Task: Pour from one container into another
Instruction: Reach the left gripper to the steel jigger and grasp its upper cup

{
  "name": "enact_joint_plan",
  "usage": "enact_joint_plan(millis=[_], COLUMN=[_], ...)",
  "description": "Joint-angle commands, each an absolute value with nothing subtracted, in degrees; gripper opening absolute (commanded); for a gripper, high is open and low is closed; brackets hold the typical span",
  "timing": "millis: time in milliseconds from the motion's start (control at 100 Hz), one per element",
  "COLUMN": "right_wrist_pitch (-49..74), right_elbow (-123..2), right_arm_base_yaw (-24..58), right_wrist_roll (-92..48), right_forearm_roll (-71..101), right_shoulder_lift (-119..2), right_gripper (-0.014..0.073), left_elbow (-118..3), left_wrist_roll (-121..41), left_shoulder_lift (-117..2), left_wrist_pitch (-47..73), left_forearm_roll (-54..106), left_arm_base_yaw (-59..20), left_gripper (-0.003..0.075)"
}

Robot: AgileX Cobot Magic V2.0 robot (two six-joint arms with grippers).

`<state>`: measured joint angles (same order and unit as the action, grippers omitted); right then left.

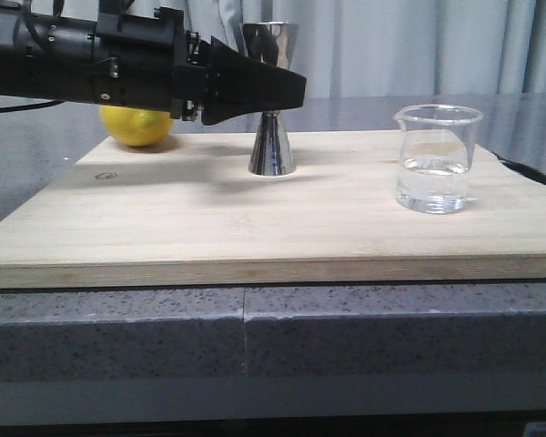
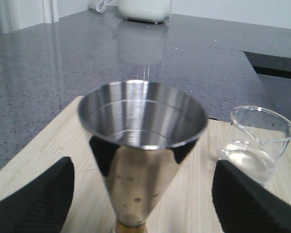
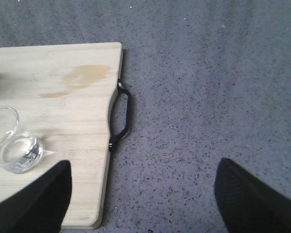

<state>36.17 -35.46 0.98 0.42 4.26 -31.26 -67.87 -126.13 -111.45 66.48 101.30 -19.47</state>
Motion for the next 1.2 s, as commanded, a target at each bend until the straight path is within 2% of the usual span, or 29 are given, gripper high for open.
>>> enact_joint_plan(millis=[0, 80, 290, 470, 1190], right_wrist_pitch=[32.28, 32.28, 32.28, 32.28, 32.28], right_elbow=[-37.67, -37.67, -37.67, -37.67, -37.67], right_arm_base_yaw=[0.64, 0.64, 0.64, 0.64, 0.64], right_wrist_roll=[0.00, 0.00, 0.00, 0.00, 0.00], right_forearm_roll=[4.56, 4.56, 4.56, 4.56, 4.56], right_shoulder_lift=[-31.77, -31.77, -31.77, -31.77, -31.77], right_gripper=[0.0547, 0.0547, 0.0547, 0.0547, 0.0547], left_elbow=[-69.93, -69.93, -69.93, -69.93, -73.00], left_wrist_roll=[-126.13, -126.13, -126.13, -126.13, -125.75], left_shoulder_lift=[-108.76, -108.76, -108.76, -108.76, -108.76], left_wrist_pitch=[70.98, 70.63, 69.40, 69.49, 73.28], left_forearm_roll=[106.17, 106.17, 106.17, 106.17, 106.17], left_arm_base_yaw=[-20.37, -20.60, -20.60, -20.60, -20.60], left_gripper=[0.0544, 0.0524, 0.0356, 0.0272, 0.0260])
